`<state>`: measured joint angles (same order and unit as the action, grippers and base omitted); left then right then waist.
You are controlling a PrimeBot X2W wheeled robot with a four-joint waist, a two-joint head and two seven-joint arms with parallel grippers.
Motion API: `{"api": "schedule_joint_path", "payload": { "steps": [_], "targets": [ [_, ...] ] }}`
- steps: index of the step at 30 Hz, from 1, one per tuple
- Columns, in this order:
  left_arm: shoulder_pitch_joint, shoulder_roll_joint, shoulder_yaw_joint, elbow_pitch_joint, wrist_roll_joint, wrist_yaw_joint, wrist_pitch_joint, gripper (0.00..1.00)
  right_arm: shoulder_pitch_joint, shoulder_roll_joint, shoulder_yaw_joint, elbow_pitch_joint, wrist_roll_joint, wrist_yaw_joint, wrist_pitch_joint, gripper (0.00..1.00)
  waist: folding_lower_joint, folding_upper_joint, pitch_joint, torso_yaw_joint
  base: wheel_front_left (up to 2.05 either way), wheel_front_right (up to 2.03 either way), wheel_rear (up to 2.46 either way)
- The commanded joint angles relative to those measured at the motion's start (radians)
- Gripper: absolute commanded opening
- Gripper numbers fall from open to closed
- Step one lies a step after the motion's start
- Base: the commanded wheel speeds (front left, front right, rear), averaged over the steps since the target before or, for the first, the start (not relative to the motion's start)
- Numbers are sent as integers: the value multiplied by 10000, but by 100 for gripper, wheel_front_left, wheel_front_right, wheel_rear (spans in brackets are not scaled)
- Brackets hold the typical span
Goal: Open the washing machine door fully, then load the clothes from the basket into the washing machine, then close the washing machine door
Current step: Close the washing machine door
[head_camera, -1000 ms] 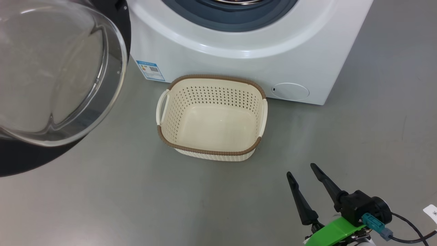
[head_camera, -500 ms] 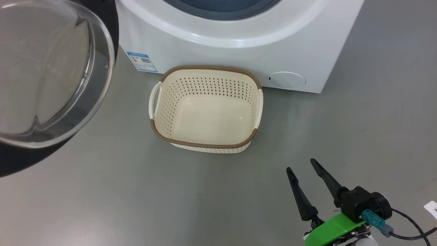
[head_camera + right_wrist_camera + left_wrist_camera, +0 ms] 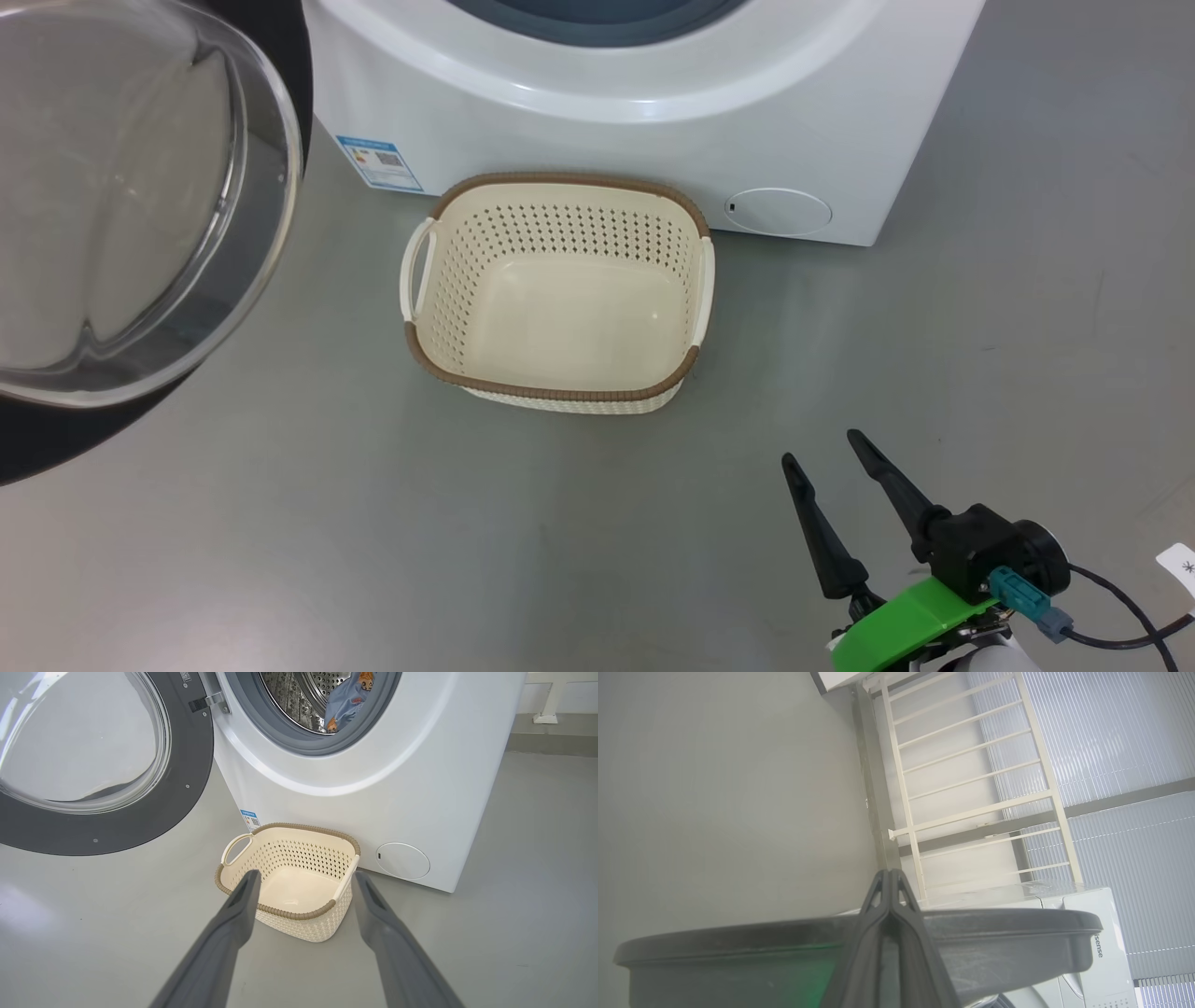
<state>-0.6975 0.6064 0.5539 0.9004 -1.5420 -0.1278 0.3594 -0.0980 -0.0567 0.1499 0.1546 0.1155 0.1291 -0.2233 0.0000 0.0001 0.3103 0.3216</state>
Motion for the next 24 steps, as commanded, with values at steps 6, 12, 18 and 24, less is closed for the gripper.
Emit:
{"api": "schedule_joint_path", "payload": {
  "steps": [6, 12, 18, 24],
  "targets": [
    [209, 820, 37, -286, -344, -29, 1014, 0, -234, 65, 430, -84, -32, 16, -94, 100, 0, -1, -118, 118, 0, 0, 0],
    [296, 816, -39, -373, -404, -29, 1506, 0, -253, 65, 495, -13, -1, 16, -68, 100, 0, -1, -190, 163, 0, 0, 0],
    [389, 858, -42, -417, -425, -29, 1766, 0, -264, 65, 524, 35, 29, 16, -78, 100, 0, -1, -215, 141, 0, 0, 0],
    [432, 856, -79, -448, -550, -29, 2346, 0, -256, 65, 539, 10, 33, 16, -73, 100, 0, -1, -167, 107, 0, 0, 0]
  ]
}}
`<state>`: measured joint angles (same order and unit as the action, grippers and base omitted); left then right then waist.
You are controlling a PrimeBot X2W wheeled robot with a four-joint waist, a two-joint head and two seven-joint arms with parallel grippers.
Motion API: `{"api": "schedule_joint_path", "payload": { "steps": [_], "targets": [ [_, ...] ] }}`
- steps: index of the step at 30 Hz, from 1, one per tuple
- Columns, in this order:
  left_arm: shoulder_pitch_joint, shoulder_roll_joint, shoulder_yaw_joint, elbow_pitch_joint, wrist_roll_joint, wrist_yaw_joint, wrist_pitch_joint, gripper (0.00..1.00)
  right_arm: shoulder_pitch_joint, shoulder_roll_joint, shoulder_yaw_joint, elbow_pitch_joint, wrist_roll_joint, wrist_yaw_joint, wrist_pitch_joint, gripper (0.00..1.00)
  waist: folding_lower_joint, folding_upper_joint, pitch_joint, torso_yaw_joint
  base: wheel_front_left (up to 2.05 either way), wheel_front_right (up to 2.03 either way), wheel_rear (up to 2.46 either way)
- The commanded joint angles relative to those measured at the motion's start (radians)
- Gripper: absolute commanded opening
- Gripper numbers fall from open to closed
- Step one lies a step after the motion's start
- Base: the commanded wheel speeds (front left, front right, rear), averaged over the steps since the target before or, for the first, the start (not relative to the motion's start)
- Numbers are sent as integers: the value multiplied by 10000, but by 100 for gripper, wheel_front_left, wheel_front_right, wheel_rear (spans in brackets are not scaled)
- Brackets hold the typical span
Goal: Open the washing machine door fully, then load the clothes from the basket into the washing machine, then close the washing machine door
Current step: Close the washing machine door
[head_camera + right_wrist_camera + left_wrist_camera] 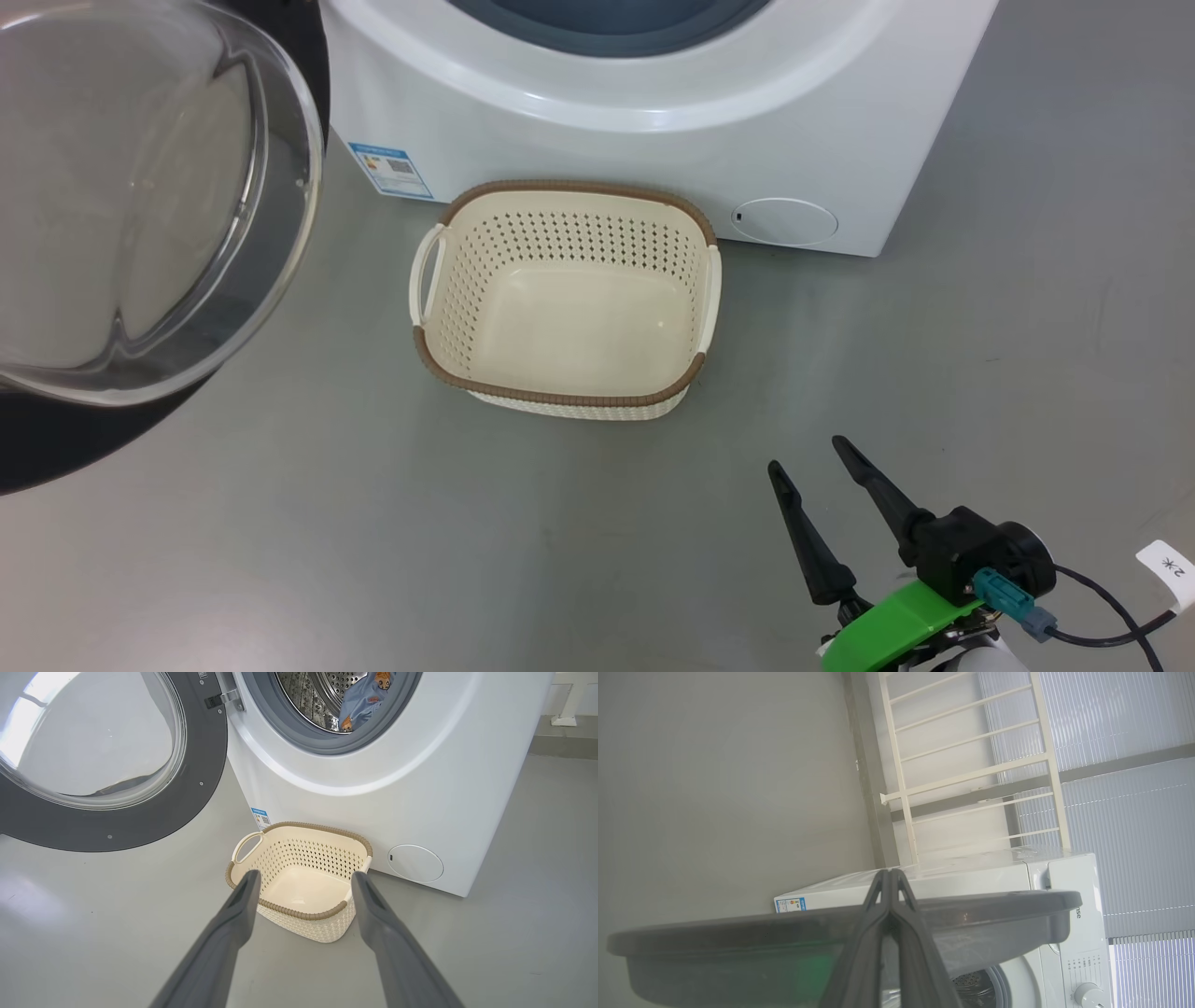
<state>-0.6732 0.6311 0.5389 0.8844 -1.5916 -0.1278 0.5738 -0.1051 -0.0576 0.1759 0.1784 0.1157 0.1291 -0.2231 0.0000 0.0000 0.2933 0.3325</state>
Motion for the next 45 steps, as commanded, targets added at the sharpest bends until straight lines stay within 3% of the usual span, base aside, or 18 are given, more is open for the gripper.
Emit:
{"api": "schedule_joint_path", "payload": {
  "steps": [1, 21, 45],
  "targets": [
    [198, 621, 85, -289, -59, -29, 234, 0, -193, 74, 275, -229, 33, 16, -77, 100, 0, 0, 16, -7, 0, 0, 0],
    [372, 434, 329, -775, -559, -29, 1823, 0, -345, 74, 314, -4, 183, 16, -179, 100, 0, 0, -51, 60, 0, 0, 0],
    [802, -83, 601, -1586, -1267, -29, 4645, 0, -278, 74, 275, 188, 381, 16, -306, 100, 0, 0, -306, -72, 0, 0, 0]
  ]
}}
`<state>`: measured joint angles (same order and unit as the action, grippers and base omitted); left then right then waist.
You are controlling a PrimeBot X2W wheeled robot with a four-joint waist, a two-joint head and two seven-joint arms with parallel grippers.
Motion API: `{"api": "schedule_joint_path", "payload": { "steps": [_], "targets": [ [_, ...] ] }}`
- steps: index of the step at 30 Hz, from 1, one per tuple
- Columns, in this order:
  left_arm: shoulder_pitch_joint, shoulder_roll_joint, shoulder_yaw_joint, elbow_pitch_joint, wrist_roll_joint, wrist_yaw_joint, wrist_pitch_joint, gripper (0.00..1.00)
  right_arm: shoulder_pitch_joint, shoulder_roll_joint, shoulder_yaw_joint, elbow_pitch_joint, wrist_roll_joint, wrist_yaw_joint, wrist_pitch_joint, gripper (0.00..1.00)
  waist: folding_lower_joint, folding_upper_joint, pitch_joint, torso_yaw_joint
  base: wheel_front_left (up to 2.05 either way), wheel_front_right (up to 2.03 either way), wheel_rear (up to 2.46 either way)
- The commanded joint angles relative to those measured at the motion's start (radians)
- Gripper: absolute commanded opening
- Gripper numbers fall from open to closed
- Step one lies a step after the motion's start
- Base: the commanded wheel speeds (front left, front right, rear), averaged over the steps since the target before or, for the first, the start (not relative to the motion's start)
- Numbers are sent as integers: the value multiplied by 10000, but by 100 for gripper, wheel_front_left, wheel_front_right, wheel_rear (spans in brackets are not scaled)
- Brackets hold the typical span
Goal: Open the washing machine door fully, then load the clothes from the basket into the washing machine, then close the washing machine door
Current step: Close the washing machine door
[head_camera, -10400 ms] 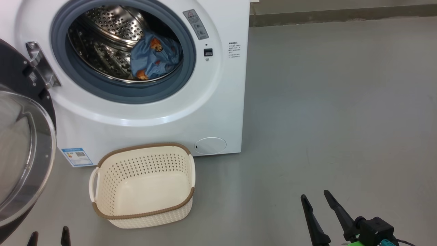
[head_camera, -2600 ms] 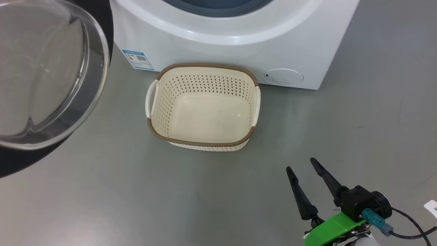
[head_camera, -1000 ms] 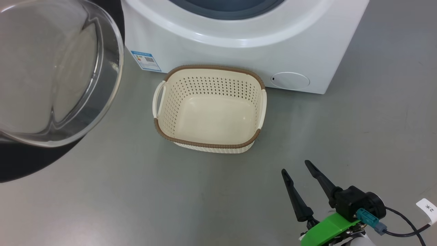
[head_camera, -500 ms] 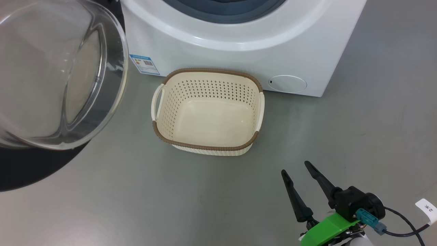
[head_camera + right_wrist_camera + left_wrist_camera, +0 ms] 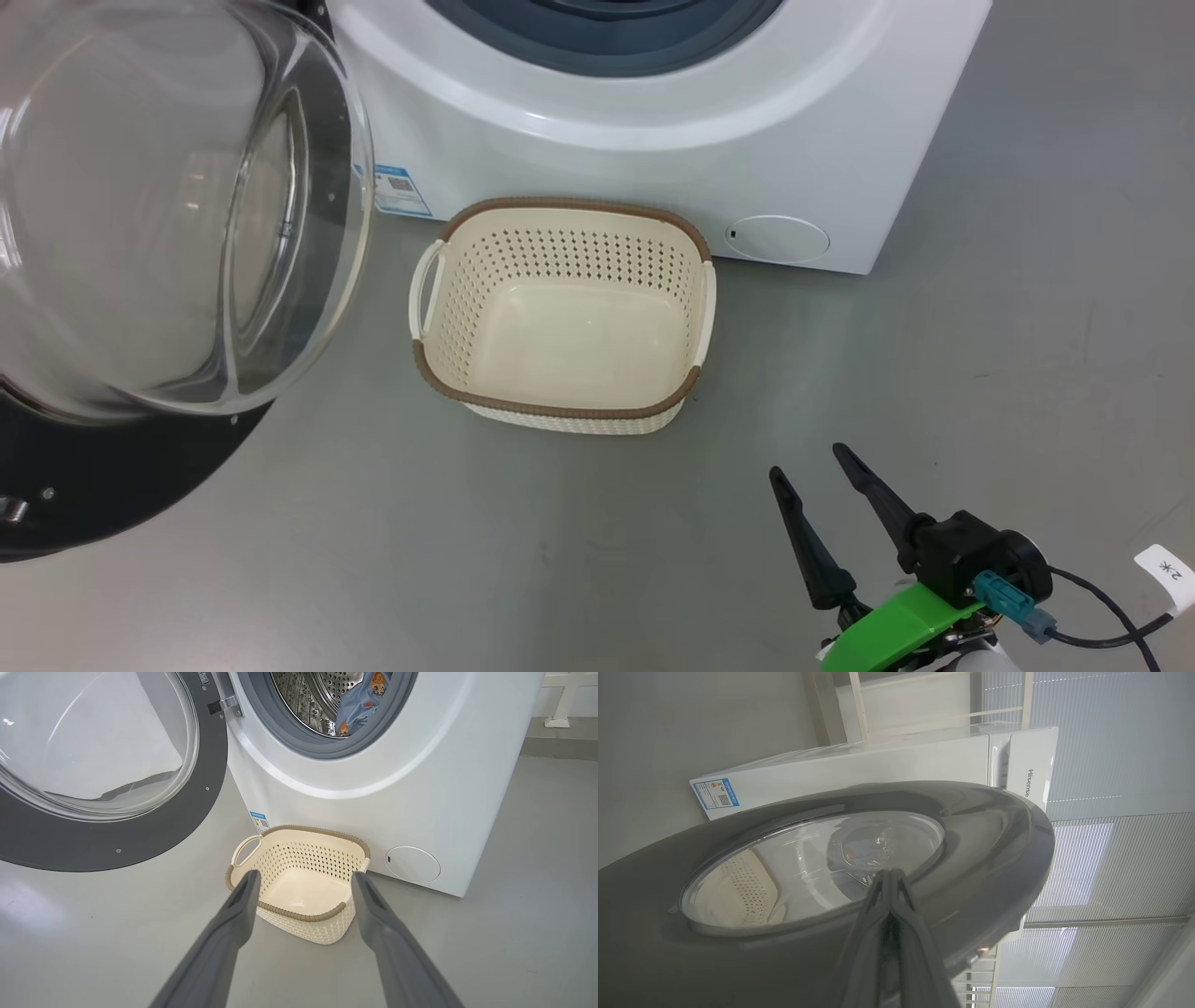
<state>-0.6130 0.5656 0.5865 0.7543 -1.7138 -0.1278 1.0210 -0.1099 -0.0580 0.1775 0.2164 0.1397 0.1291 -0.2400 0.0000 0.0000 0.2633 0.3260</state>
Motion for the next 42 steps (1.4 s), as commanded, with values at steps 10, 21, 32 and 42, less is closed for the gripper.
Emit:
{"api": "schedule_joint_path", "payload": {
  "steps": [10, 21, 32, 42],
  "targets": [
    [166, 146, 41, -790, -411, -28, 1268, 0, -167, 78, 268, 28, 312, 16, -180, 100, 0, 0, -300, 37, 0, 0, 0],
    [402, -551, -480, -2166, -677, 369, 2317, 0, -54, 78, 406, 269, 613, 16, -211, 100, 0, 0, -796, -136, 0, 0, 0],
    [942, -1606, -928, -4024, -602, 1056, 2259, 0, 180, 78, 451, 86, 980, 16, -216, 100, 0, 0, -1243, -802, 0, 0, 0],
    [1072, -2329, -1114, -5108, -534, 1433, 1886, 0, 362, 78, 436, -94, 1165, 16, -217, 100, 0, 0, -1349, -1610, 0, 0, 0]
  ]
}}
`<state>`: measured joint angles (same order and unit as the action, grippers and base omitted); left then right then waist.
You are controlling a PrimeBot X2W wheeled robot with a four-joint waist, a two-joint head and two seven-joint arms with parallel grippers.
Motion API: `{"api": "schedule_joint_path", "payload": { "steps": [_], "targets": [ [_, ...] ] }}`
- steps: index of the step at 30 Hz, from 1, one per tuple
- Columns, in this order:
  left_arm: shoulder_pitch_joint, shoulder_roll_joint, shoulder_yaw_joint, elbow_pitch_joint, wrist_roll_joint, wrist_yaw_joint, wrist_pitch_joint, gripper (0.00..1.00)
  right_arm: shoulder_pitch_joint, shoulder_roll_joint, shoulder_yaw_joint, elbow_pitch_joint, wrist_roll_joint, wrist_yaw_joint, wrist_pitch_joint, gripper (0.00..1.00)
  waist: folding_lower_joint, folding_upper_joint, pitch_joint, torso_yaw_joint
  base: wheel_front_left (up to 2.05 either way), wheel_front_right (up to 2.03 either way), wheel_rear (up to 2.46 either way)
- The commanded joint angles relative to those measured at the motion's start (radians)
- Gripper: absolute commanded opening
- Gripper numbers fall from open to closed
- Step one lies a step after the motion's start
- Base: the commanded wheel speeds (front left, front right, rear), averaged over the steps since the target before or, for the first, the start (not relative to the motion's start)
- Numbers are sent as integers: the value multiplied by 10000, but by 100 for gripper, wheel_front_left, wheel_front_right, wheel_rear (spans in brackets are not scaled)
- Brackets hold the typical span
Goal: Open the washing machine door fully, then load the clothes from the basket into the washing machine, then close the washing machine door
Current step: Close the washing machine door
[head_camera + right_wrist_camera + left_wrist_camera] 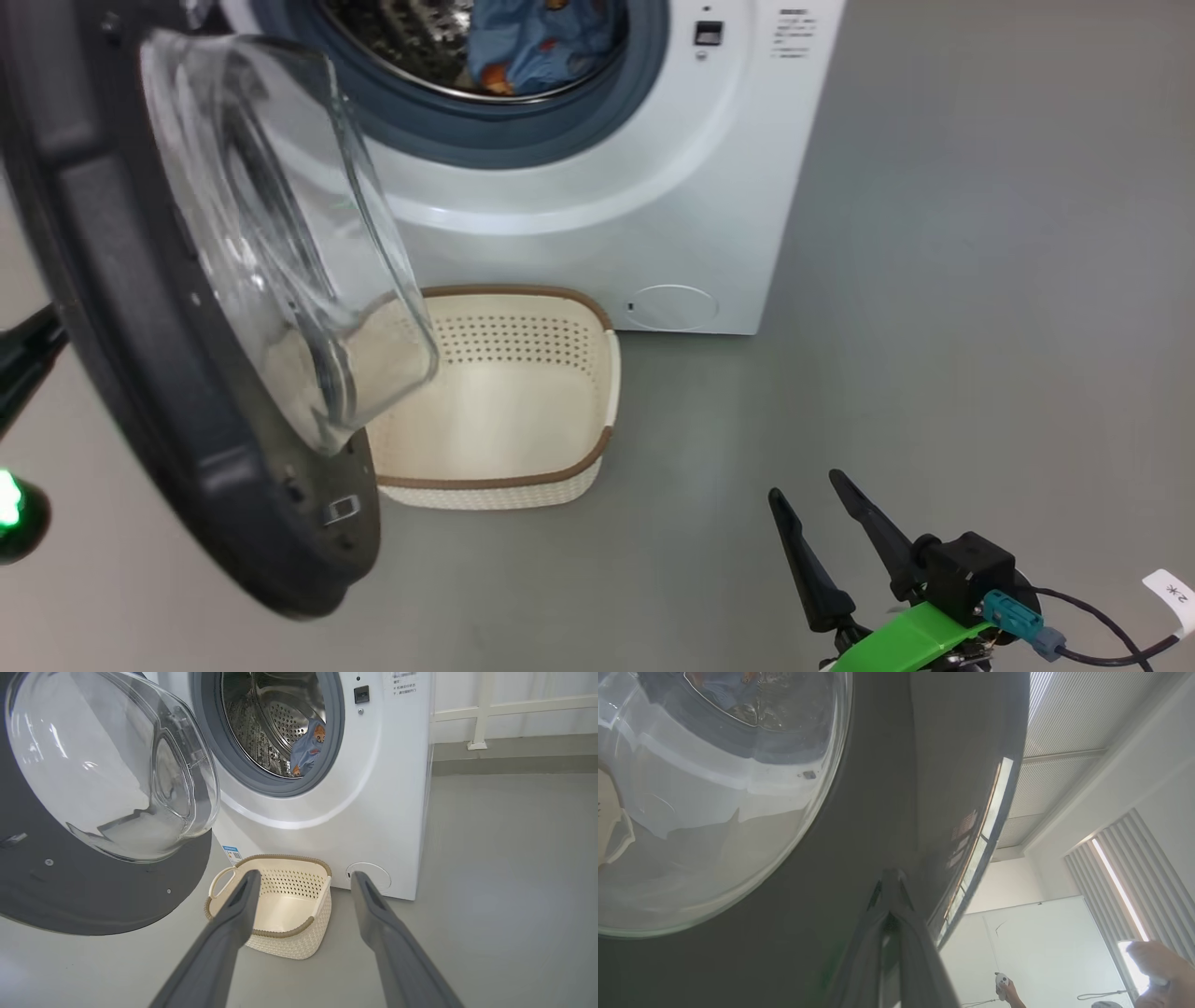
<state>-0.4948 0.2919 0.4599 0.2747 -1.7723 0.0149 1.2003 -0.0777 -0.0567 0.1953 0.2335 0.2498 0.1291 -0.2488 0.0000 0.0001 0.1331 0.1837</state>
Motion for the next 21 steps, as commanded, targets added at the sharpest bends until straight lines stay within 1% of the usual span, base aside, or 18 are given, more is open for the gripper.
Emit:
{"api": "schedule_joint_path", "payload": {
  "steps": [1, 4, 9, 10, 16, 21],
  "targets": [
    [-121, 313, 115, -416, 52, 39, 54, 0, 57, 65, 256, -279, 80, 16, -129, 100, 0, -1, -45, -251, 0, 0, 0],
    [-186, -6, -10, -744, 74, 67, -98, 0, 91, 65, 249, -328, 106, 16, -129, 100, 0, -1, -26, -406, 0, 0, 0],
    [-375, -537, -217, -1096, 297, -69, -579, 0, 63, 65, 312, -383, 181, 16, -129, 100, 0, -1, 41, -638, 0, 0, 0],
    [-466, -767, -317, -1112, 413, -175, -795, 0, 44, 65, 343, -396, 208, 16, -129, 100, 0, -1, 75, -723, 0, 0, 0],
    [-872, -1514, -538, -991, 703, -660, -1537, 0, 19, 65, 325, -432, 218, 16, -129, 100, 0, -1, 211, -982, 0, 0, 0],
    [-1255, -1851, -715, -791, 968, -936, -2063, 0, 35, 65, 287, -473, 205, 16, -129, 100, 0, -1, 333, -1170, 0, 0, 0]
  ]
}}
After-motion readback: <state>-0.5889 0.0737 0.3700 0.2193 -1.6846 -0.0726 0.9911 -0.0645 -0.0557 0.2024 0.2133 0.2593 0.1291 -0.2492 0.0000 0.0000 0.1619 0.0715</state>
